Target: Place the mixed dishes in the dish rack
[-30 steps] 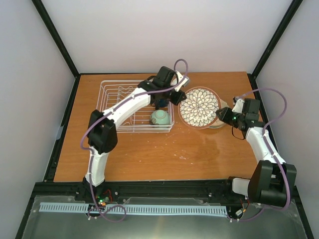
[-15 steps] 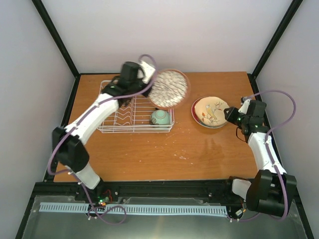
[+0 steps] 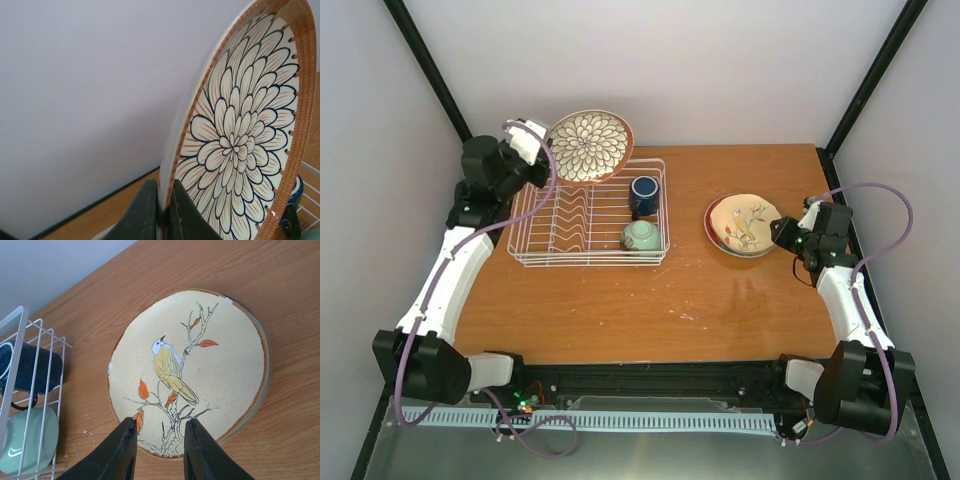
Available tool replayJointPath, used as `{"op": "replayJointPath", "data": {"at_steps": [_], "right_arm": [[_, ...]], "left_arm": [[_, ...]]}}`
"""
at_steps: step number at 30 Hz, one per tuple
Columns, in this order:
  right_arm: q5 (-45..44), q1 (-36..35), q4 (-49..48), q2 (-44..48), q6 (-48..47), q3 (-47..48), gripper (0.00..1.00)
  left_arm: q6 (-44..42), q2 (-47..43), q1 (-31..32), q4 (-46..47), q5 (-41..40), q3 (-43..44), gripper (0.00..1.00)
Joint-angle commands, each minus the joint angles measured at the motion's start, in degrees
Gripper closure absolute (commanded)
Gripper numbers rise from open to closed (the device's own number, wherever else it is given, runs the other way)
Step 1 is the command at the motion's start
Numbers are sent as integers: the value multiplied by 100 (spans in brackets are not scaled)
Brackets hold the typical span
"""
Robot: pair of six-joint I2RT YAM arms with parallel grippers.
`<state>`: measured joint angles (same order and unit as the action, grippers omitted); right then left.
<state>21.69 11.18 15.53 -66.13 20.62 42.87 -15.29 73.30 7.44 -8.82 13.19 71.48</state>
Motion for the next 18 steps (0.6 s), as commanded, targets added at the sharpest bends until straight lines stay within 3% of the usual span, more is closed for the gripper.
{"op": "replayJointPath", "data": {"at_steps": [1, 3, 8, 14, 18], "right_arm": [[91, -5, -170, 66, 31, -61, 75], [71, -6, -168, 105, 24, -89, 75], [111, -9, -185, 109, 41, -123, 75], [123, -10, -190, 86, 49, -111, 75], [44, -9, -182, 52, 49, -94, 75]], "left_arm": [[-739, -391, -114, 1531, 908, -279, 99], [-998, -487, -346, 1834, 1376, -573, 99], [-598, -378, -1497, 2320, 3116, -808, 99], [79, 282, -2468, 2870, 4365, -645, 99], [-139, 725, -2620, 2670, 4604, -383, 99]]}}
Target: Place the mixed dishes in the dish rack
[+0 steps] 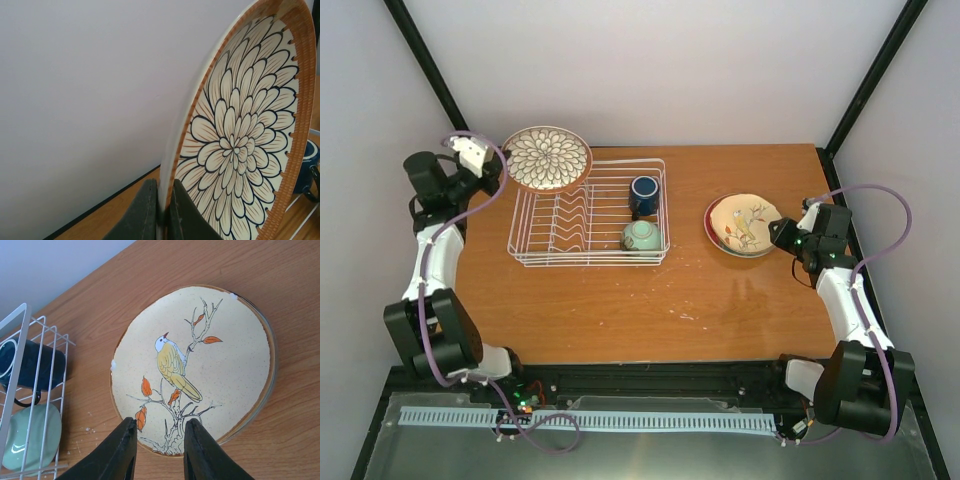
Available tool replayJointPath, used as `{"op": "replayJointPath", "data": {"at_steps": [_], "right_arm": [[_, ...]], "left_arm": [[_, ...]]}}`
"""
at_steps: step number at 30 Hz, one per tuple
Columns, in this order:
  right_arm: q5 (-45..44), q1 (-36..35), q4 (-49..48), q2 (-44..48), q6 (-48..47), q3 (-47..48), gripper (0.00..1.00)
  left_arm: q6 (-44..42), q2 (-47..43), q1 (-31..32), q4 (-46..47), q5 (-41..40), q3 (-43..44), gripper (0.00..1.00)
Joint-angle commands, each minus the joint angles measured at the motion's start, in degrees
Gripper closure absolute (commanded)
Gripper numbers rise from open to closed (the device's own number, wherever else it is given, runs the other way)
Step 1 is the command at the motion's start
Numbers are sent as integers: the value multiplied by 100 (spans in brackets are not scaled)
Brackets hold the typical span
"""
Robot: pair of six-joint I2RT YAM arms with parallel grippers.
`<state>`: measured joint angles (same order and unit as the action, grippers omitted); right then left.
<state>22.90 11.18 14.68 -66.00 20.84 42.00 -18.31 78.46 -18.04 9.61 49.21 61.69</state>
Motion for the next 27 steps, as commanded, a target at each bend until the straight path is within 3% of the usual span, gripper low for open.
{"op": "replayJointPath", "data": {"at_steps": [1, 13, 27], "right_arm": [[-88, -8, -114, 8, 28, 1, 75], [-143, -4, -251, -185, 93, 29, 75], [-182, -10, -478, -517, 225, 145, 75]], "left_arm": [[119, 307, -74, 827, 1030, 632, 99], [-599, 1483, -113, 789, 1042, 1149, 99], [-757, 2388, -191, 1202, 1477, 1655, 99]]}}
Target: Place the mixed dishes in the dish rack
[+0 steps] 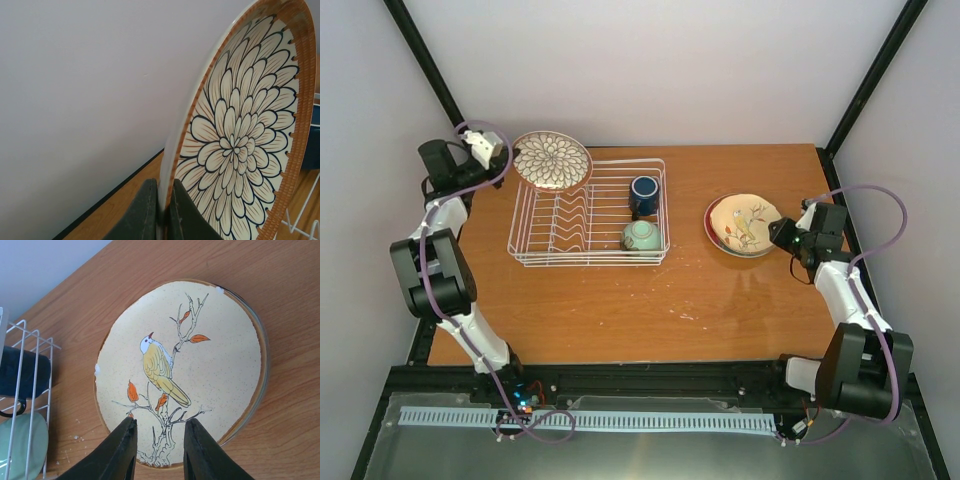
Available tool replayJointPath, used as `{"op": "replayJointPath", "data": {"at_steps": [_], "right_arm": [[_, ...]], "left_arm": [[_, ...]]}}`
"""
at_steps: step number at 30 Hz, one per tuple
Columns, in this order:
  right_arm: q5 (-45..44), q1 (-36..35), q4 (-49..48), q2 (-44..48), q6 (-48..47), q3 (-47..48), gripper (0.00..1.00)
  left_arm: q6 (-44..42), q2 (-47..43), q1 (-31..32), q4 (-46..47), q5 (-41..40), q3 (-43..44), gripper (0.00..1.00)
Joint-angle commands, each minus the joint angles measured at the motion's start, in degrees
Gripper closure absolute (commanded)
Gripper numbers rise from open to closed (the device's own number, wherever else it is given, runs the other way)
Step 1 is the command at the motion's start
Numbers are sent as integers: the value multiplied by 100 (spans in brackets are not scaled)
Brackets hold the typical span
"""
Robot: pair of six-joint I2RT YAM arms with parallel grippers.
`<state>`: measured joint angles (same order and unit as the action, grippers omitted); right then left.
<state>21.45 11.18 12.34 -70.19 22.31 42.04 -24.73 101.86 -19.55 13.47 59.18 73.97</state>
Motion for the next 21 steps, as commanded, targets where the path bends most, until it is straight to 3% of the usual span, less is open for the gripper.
{"op": "replayJointPath", "data": {"at_steps": [1, 21], "right_arm": [[-30, -5, -267, -126, 93, 148, 75], [-71, -6, -293, -203, 20, 230, 75]], "left_arm": [[-122, 72, -36, 944, 454, 388, 99], [-1010, 254, 735, 1966, -585, -216, 99]]}}
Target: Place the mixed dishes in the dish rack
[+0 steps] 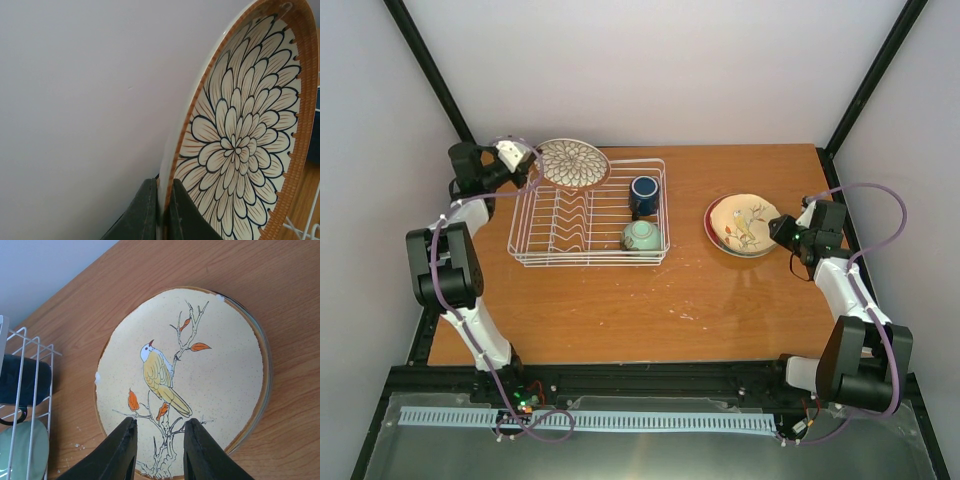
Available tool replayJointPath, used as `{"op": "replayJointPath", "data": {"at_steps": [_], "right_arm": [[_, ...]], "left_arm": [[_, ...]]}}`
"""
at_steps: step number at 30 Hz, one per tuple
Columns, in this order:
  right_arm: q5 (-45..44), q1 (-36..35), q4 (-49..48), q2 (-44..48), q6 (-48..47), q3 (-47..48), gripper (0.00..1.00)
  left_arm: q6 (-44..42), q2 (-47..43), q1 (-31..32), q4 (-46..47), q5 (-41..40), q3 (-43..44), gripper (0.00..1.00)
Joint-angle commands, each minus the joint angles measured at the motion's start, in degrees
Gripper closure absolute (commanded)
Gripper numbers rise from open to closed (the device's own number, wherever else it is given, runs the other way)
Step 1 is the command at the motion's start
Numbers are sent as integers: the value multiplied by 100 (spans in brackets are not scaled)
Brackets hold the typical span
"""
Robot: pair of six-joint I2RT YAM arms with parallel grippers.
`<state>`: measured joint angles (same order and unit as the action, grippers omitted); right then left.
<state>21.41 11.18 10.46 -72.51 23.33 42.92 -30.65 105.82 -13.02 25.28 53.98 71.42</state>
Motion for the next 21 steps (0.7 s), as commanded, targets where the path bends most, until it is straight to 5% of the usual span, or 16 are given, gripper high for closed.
{"op": "replayJointPath", "data": {"at_steps": [1, 16, 21], "right_arm": [[-60, -8, -124, 33, -77, 139, 75], [-118, -2, -19, 32, -158, 239, 75], [-50, -9, -33, -33, -136, 273, 75]], "left_arm": [[-527, -160, 100, 780, -145, -26, 99], [-554, -328, 89, 2306, -1002, -662, 99], [-545, -369, -15, 1899, -792, -347, 99]]}}
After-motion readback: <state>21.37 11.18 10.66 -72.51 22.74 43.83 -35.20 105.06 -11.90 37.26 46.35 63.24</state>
